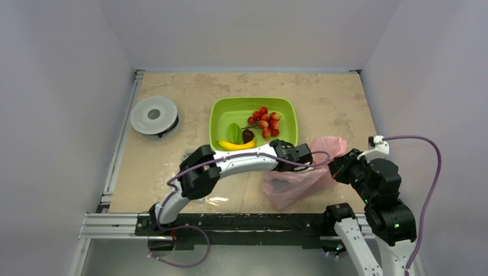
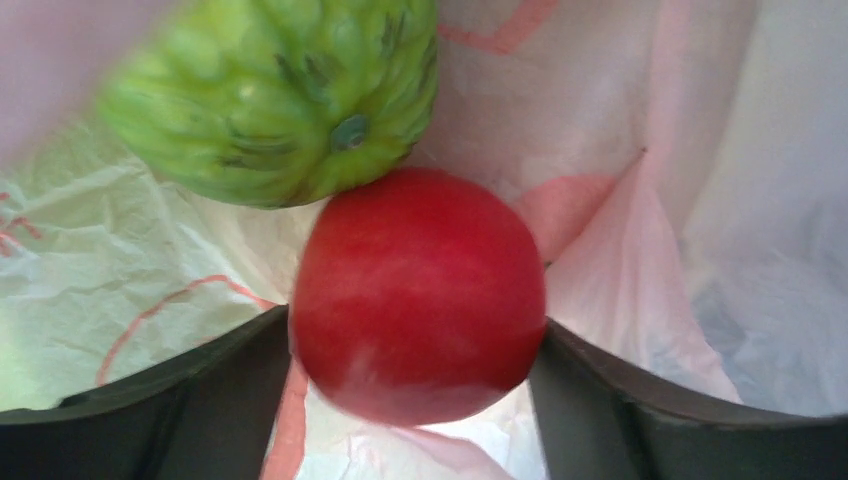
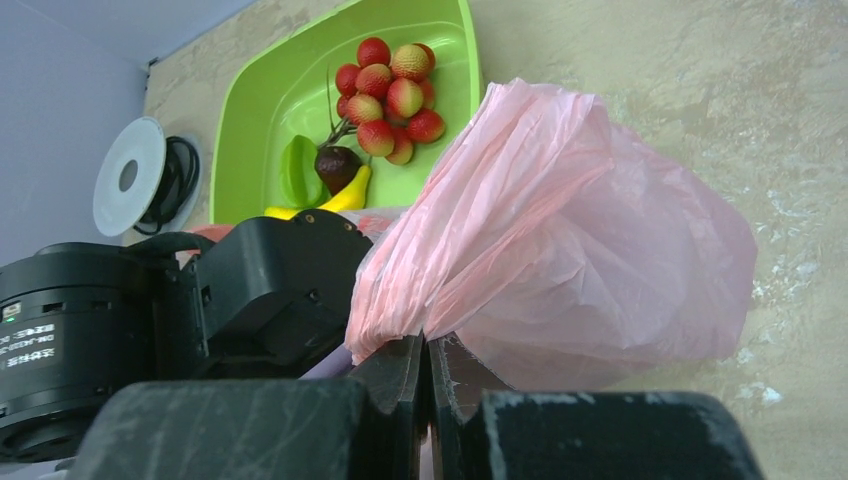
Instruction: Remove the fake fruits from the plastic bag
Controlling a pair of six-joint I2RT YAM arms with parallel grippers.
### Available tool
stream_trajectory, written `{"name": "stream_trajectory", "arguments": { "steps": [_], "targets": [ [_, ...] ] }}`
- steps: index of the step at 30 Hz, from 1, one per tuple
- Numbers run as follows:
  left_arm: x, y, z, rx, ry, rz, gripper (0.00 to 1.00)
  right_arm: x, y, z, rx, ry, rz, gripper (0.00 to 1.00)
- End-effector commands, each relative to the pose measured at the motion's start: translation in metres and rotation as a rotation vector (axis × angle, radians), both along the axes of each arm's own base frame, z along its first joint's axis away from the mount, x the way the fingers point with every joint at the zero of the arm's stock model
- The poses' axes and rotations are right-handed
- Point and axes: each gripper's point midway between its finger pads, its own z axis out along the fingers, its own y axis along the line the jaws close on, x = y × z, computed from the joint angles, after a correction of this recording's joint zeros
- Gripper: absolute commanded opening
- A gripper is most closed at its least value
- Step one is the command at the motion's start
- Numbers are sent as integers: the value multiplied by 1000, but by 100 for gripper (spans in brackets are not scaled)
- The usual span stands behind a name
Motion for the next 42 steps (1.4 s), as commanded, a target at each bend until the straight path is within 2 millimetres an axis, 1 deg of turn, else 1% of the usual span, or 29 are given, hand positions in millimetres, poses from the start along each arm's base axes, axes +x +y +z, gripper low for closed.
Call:
{"name": "stream_trajectory", "arguments": {
  "steps": [1,2,4,5,8,11,13,17,21,23,26,31,33,34,37,40,42],
  "targets": [
    [11,6,-6,58,-69,-14,68,5,3,13,10,-44,11,0],
    [12,4,0,42,-74,-11,59,5,2,13,9,-45,9,0],
    [11,-4,15,-14,-74,-11,48,5,2,14,10,-45,7,0],
    [11,-10,26,-57,-76,-8,44,5,2,13,11,-45,7,0],
    [7,-32,62,-212,-65,-23,38,5,3,11,10,-43,10,0],
    [-4,-55,103,-375,-14,-15,29,5,2,7,9,-34,6,0],
    [-10,-68,127,-473,19,-21,21,4,1,4,8,-28,2,0],
    [-20,-89,171,-633,88,-33,15,3,1,0,8,-18,2,0],
    [-27,-101,206,-775,174,-38,5,3,1,-1,8,-19,1,0],
    [-26,-104,221,-846,215,-29,2,2,1,0,9,-20,3,0],
    [-22,-104,234,-922,273,-4,0,2,0,0,5,-21,-2,0],
    [-8,-101,248,-1051,376,70,0,1,-1,-1,0,-21,-3,0],
    [-2,-103,248,-1080,412,95,0,0,-1,-1,-2,-20,-3,0],
    [1,-104,242,-1070,409,109,0,0,-1,-1,-3,-18,-5,0],
    [6,-103,215,-977,343,117,0,-1,-4,0,-9,-18,-16,0],
    [13,-100,178,-870,233,140,0,-2,-10,-3,-30,-2,-44,0],
    [13,-97,151,-814,209,156,4,-2,-9,-7,-29,9,-41,0]
  ]
}}
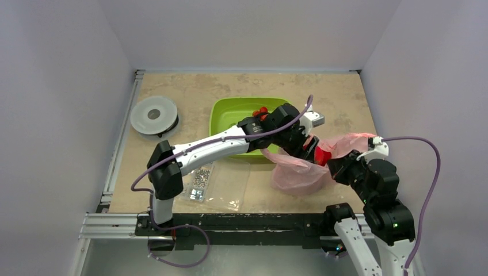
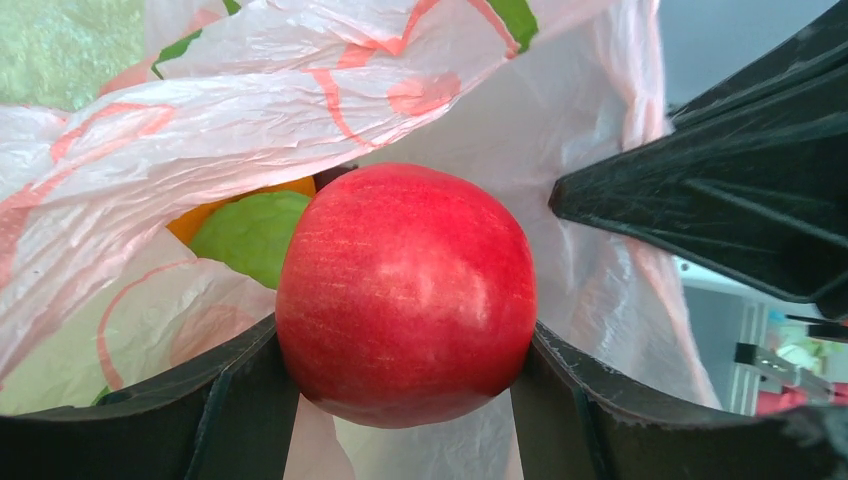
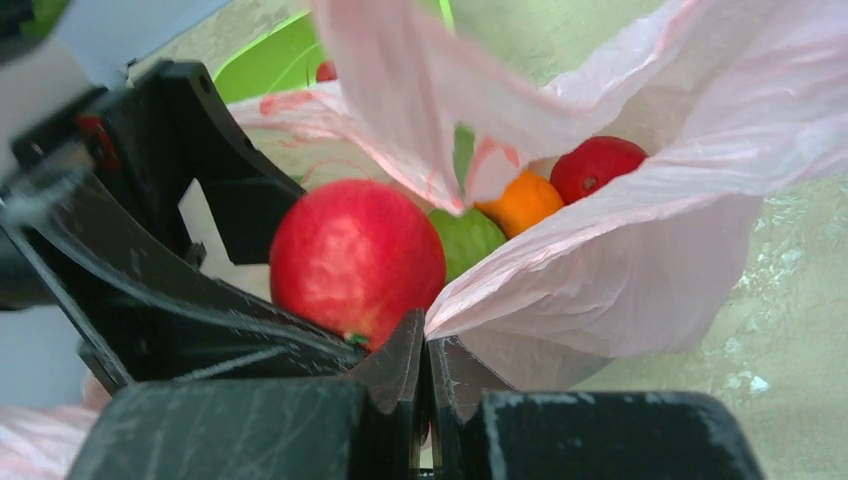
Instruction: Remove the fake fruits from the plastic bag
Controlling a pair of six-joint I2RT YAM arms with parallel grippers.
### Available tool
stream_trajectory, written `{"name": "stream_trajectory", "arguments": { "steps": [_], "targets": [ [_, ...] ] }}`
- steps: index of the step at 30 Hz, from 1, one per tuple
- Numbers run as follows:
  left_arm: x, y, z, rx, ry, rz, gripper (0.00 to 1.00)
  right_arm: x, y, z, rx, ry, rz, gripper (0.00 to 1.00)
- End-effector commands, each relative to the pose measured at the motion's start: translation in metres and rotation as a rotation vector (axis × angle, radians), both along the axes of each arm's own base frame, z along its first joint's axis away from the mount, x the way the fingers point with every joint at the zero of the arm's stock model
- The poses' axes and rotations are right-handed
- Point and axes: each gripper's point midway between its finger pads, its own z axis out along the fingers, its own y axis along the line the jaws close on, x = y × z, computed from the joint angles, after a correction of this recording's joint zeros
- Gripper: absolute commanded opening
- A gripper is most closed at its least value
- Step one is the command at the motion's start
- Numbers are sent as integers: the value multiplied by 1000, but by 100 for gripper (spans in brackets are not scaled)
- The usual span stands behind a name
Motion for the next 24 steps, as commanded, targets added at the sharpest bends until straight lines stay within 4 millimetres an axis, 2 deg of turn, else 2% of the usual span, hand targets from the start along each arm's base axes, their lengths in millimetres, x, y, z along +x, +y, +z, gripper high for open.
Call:
{"name": "stream_trajectory", "arguments": {
  "steps": [1,7,13,15,17,19,22,24],
  "targets": [
    [3,-2,-40,86,-95,17,5,-1,-5,0,-18,-7,-17,0],
    [6,0,-94,208,-130,63,14,-3,-1,-31,6,113,-26,0],
    [5,1,-121,247,-125,62,23,-4,0,-63,5,232,-36,0],
    [4,2,-123,255,-126,56,38,-4,1,-66,8,237,-35,0],
    [5,4,-119,259,-135,52,64,-3,1,-67,9,233,-35,0],
    [4,5,-111,249,-145,45,74,-3,1,-65,8,230,-34,0],
    [2,8,-95,236,-160,30,81,-1,0,-61,3,220,-31,0],
    [0,10,-84,229,-167,13,99,-1,0,-57,-3,212,-26,0]
  ]
}}
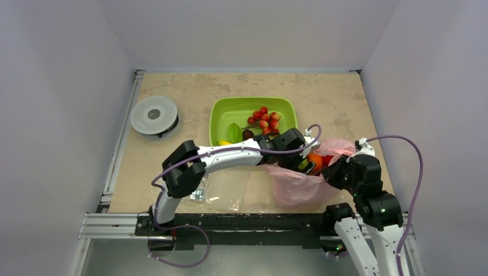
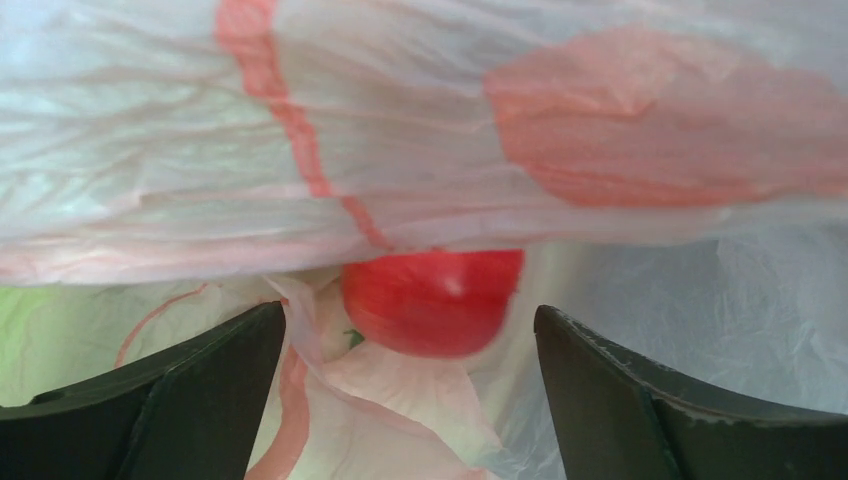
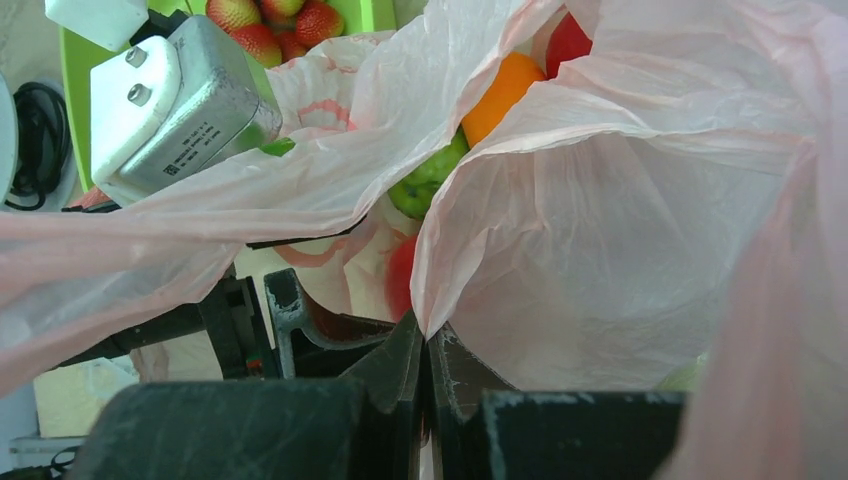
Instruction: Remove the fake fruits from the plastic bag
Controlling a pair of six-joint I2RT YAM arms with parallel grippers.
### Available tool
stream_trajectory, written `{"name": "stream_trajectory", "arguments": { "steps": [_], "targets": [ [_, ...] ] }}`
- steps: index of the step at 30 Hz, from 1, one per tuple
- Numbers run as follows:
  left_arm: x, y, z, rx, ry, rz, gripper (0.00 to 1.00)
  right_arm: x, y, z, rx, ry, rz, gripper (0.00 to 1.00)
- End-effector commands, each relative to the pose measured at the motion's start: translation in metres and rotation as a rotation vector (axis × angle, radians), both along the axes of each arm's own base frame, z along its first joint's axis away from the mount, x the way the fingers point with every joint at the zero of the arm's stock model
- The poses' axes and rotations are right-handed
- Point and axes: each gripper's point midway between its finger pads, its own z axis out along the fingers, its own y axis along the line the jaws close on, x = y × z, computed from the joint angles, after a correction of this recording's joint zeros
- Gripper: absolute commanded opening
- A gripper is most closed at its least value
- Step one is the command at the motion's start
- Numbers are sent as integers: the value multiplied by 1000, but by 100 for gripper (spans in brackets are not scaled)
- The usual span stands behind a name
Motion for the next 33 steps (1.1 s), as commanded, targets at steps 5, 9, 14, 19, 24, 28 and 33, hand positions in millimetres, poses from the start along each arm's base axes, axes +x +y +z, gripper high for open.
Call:
{"name": "stream_trajectory", "arguments": {
  "steps": [5,9,14,19,24,28,33],
  "targets": [
    [-2,0,72,-90,-73,-63,100,4,-1,17,-10,-40,4,0],
    [-4,-4,82,-103,-65,-83,93,4,-1,18,-10,-42,5,0],
    [-17,-21,99,-171,-59,-132,68,4,-1,21,-9,-51,5,0],
    [-31,-38,98,-196,-61,-166,51,4,-2,23,-13,-55,2,0],
    [-46,-38,69,-110,-69,-210,39,4,-3,25,-18,-58,-1,0],
    [-40,-27,38,8,-141,-197,48,5,-2,25,-15,-62,5,0],
    [-36,-17,16,83,-169,-202,80,6,-1,25,-14,-61,6,0]
  ]
}}
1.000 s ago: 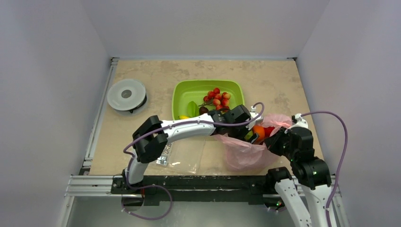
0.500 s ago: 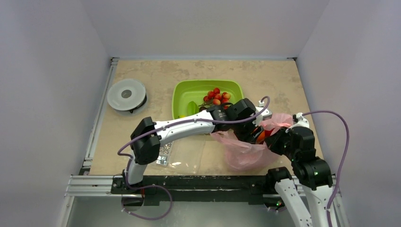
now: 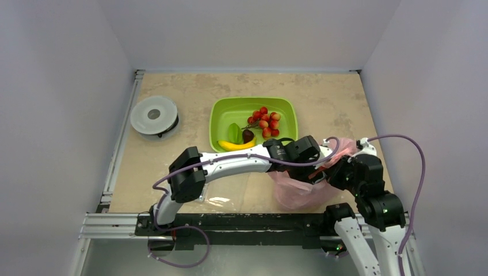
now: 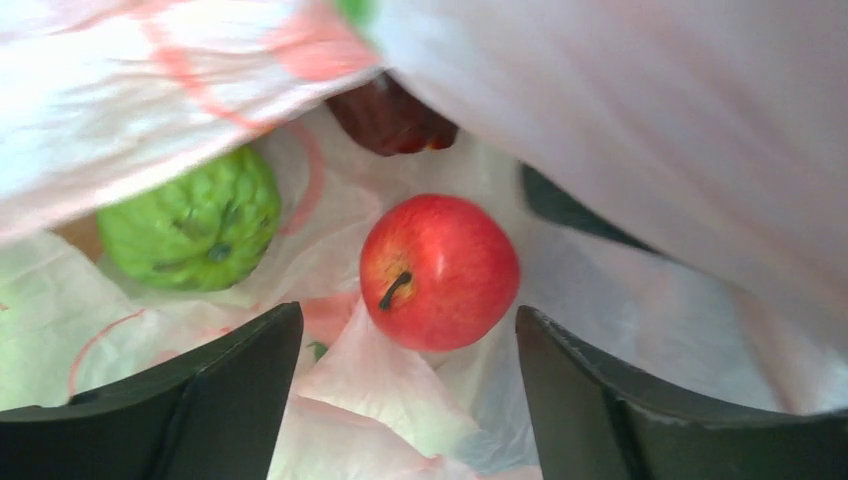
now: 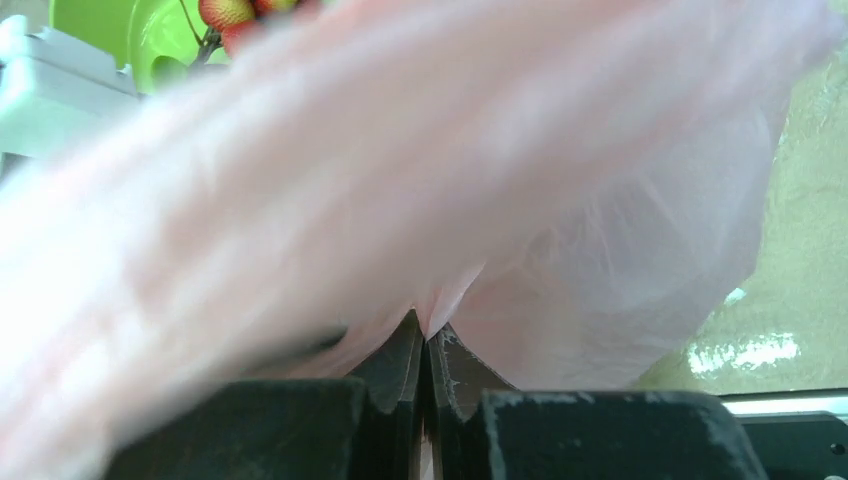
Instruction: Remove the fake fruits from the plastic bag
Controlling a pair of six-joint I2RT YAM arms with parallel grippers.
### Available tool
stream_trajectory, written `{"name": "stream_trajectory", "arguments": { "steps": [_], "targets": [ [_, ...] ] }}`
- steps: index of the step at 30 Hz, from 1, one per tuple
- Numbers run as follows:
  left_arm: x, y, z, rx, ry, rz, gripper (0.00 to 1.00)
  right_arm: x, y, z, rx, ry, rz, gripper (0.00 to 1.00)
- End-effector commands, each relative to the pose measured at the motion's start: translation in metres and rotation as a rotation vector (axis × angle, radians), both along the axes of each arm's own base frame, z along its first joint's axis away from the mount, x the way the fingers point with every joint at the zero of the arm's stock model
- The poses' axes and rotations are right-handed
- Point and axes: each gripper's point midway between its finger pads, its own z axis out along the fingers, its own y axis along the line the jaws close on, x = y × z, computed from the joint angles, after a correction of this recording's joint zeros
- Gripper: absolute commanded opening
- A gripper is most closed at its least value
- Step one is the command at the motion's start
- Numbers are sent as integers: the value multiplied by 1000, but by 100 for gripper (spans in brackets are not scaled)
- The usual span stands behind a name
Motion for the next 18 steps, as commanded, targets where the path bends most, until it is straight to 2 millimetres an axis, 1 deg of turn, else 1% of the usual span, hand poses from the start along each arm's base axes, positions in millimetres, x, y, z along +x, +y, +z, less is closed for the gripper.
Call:
{"name": "stream_trajectory", "arguments": {
  "steps": [1,4,7,8,10,11,13,16,18],
  "targets": [
    [0,7,-18,59,-44,-37,82,9,2,17,4,-58,8,0],
    [-16,-1,-21,16,31,-66,83,9,3,16,9,-54,13,0],
    [-25,-9,-21,-32,86,-65,75,10,4,16,15,-52,12,0],
    [-26,-11,-24,-34,93,-57,75,10,4,16,16,-55,14,0],
    [-23,-14,-30,-28,97,-23,75,10,4,16,17,-55,12,0],
    [-20,-14,-34,-23,91,0,78,10,4,16,18,-54,12,0],
    [-12,-16,-44,-10,76,39,79,9,4,16,16,-54,13,0],
    [-6,-19,-53,-7,57,70,85,8,4,16,14,-51,13,0],
    [-3,-20,-60,4,48,80,88,8,3,16,14,-53,11,0]
  ]
}}
